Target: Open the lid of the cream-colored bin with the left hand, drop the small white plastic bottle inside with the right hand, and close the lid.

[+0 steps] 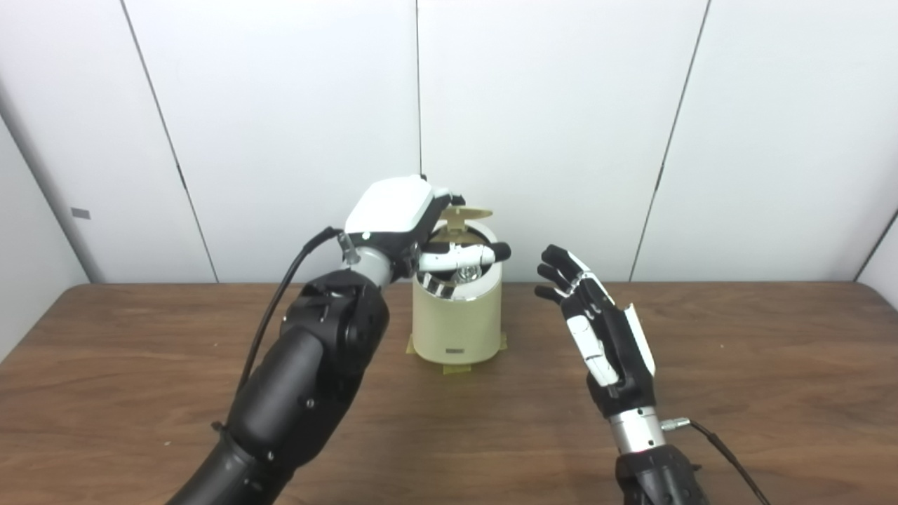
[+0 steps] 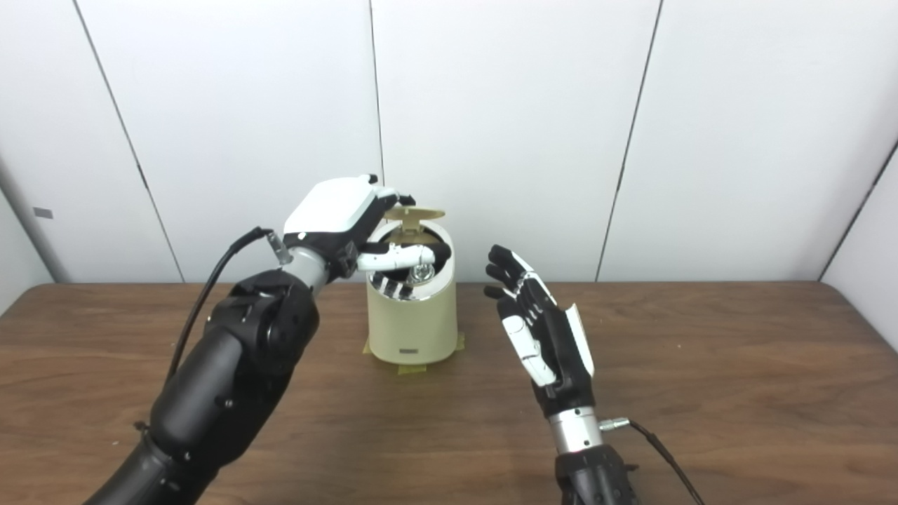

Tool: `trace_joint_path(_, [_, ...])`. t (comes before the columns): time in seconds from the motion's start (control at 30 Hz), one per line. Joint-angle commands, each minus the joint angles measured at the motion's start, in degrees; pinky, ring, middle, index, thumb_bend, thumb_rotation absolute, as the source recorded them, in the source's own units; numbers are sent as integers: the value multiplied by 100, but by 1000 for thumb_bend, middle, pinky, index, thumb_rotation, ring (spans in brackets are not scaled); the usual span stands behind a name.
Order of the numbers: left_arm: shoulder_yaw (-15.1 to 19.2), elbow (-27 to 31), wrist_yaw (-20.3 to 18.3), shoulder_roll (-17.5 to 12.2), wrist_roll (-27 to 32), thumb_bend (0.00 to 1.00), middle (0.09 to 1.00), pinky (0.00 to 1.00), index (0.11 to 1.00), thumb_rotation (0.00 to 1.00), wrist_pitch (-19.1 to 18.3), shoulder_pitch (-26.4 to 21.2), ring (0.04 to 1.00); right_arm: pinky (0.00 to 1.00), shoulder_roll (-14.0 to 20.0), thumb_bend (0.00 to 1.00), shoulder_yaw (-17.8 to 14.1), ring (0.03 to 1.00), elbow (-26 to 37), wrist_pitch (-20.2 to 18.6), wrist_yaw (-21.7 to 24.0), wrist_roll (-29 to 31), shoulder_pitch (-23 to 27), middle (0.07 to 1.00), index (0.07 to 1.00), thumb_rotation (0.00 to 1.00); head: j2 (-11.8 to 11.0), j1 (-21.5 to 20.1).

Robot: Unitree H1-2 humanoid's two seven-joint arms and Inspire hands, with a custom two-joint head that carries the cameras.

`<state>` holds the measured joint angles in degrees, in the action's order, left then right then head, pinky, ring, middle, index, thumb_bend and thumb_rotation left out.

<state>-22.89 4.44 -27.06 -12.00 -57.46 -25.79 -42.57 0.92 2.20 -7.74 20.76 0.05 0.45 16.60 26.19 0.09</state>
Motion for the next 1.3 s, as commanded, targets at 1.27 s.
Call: trace_joint_path(1.27, [-719, -992, 759, 44, -1181, 878, 862, 1000, 834, 905, 513, 828, 973, 793, -33, 300, -53, 866, 450, -156, 40, 109, 217, 879, 857, 769, 209, -144])
